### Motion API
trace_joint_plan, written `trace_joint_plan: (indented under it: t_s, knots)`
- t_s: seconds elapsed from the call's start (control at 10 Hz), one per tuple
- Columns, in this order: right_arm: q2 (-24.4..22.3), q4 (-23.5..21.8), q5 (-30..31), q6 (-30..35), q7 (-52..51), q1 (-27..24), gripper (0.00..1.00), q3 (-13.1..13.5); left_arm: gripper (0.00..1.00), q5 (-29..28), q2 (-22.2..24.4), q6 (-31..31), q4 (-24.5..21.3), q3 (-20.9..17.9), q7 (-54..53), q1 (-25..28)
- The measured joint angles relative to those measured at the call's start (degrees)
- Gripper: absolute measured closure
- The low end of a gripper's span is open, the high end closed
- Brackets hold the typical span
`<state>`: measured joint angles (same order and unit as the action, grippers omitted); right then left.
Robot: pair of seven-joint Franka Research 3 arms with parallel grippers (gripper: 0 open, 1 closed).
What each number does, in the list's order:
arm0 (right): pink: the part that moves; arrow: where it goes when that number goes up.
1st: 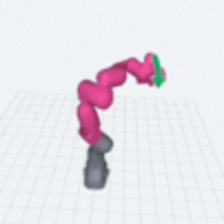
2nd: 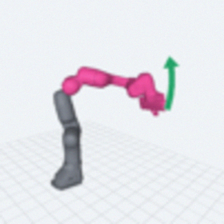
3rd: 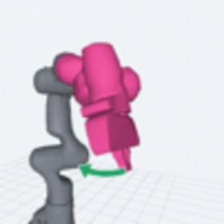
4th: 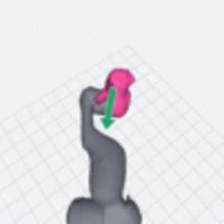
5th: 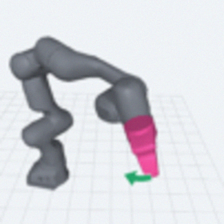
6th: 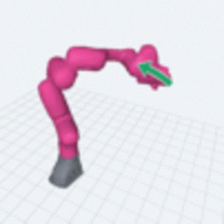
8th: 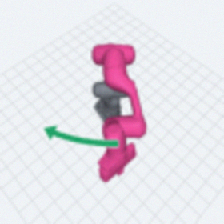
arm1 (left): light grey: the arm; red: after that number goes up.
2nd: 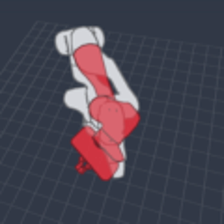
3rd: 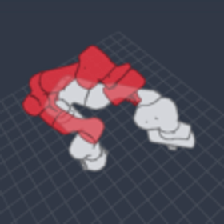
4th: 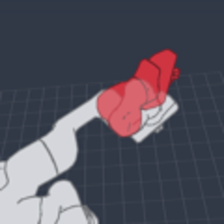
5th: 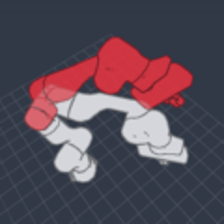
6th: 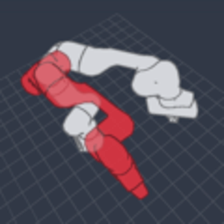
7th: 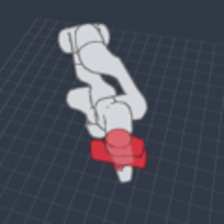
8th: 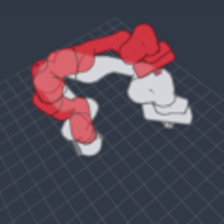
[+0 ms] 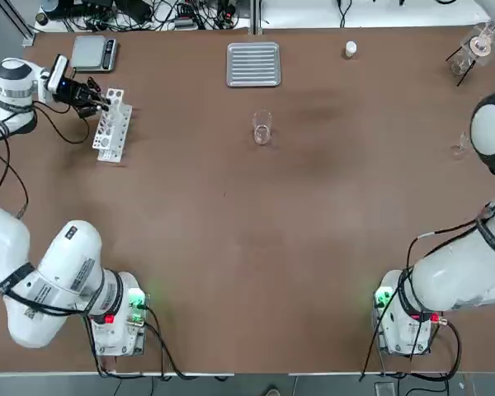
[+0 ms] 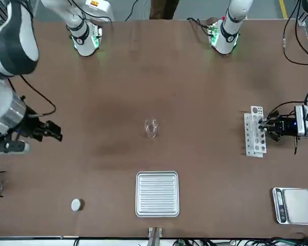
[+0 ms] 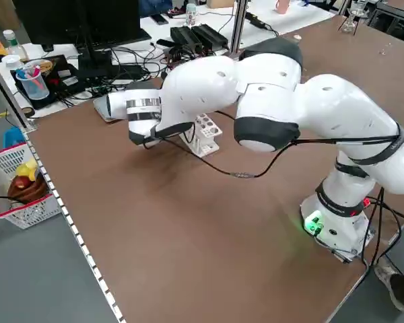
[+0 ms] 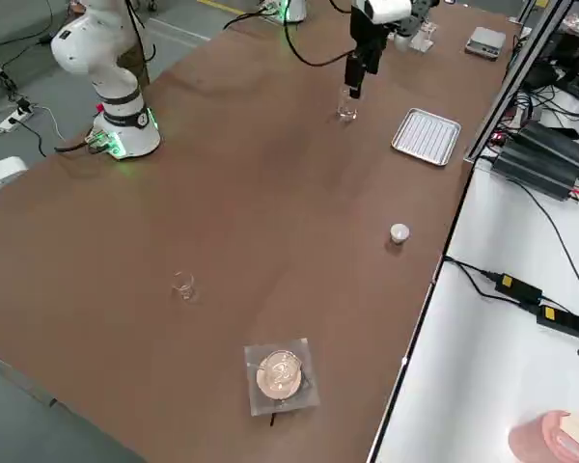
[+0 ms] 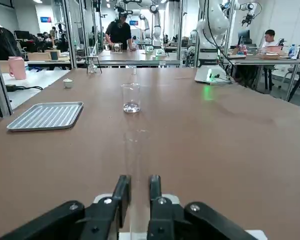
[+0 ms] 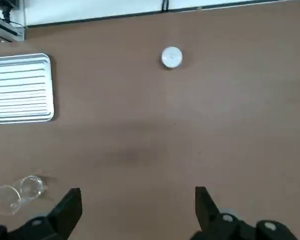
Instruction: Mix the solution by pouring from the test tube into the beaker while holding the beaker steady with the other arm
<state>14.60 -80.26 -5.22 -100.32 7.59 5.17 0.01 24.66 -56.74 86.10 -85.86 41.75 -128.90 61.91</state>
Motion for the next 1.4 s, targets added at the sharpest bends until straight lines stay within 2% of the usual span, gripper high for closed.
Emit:
trace_joint_plan:
  t_s: [0.3,0.4,0.6,0.7,1.1,1.4]
  knots:
    - [-7.56,-6.27,0.90,1.37,-0.01,-1.93,0.00,0.61,0.79,0.00,-0.69,0.15,0.00,-0.26,-1.39,0.01]
    - [-9.96,-7.80,1.02,2.47,-1.07,-2.26,0.00,1.67,0.79,0.00,-0.77,0.23,0.01,-0.34,-1.62,0.01]
    - [-13.47,-8.11,1.37,8.88,-5.41,-2.42,0.00,4.76,0.79,0.00,-0.86,0.30,0.01,-0.40,-1.69,0.01]
    - [-14.64,-7.69,2.31,11.89,-6.20,-2.16,0.00,5.00,0.79,0.00,-0.86,0.31,0.04,-0.41,-1.70,0.03]
    - [-15.19,-7.68,3.99,14.04,-4.35,0.50,0.00,2.50,0.79,0.00,-0.88,0.59,0.05,-0.55,-2.73,0.04]
    - [-15.19,-7.99,4.10,13.98,-3.85,0.49,0.00,2.38,0.77,0.00,-0.89,0.77,0.04,-0.65,-2.84,0.04]
